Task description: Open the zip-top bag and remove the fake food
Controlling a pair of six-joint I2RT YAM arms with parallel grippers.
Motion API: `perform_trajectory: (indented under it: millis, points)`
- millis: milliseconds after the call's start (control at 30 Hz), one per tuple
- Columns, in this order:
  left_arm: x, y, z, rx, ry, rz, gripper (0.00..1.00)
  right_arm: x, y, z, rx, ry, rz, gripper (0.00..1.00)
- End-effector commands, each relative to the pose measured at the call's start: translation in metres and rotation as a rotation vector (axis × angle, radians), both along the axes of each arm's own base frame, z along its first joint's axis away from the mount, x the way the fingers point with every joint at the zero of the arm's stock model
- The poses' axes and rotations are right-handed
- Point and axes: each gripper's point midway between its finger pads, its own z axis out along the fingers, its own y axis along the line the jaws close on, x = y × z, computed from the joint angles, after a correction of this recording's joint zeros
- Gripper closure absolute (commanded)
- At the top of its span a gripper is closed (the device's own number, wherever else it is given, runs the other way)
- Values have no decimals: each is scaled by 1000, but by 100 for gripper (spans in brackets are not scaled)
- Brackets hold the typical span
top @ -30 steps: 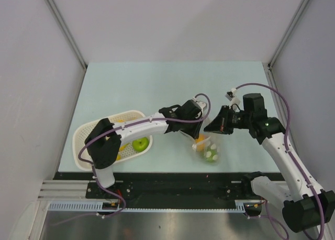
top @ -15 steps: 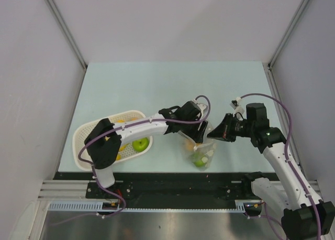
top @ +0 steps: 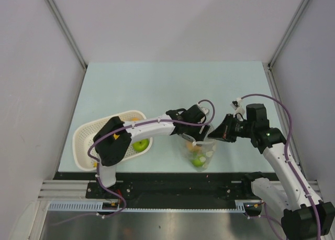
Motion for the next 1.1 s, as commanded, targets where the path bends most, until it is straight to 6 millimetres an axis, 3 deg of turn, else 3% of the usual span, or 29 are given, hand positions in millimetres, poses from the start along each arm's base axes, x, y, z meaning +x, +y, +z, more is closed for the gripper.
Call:
perform_trajectory:
  millis: [0,133,200,233,433,633,800,900,1067]
  points:
    - [2,18,-28,96,9,8,20,-2,0,0,4,2,5,100]
    - [-3,18,-37,100,36,-10,22,-2,-1,-1,0,0,-1,100]
    - [-1,21,-34,104,15,-14,29,-2,-2,-2,-8,-4,-4,100]
    - [-1,21,-30,100,9,-19,38,-2,-2,-2,-11,-5,-4,100]
    - [18,25,17,78,-125,-3,74,1,-5,-2,-31,-19,-9,100]
    - [21,19,73,-4,-178,-7,96,2,-9,-4,-62,-35,-22,100]
    - [13,7,123,-131,-192,-48,100,3,-16,-13,-125,-42,-27,100]
    - [-7,-6,150,-238,-134,-118,100,4,-18,-11,-142,-55,-23,100]
    - [-25,-8,172,-330,-70,-123,100,6,-20,-3,-158,-86,-26,100]
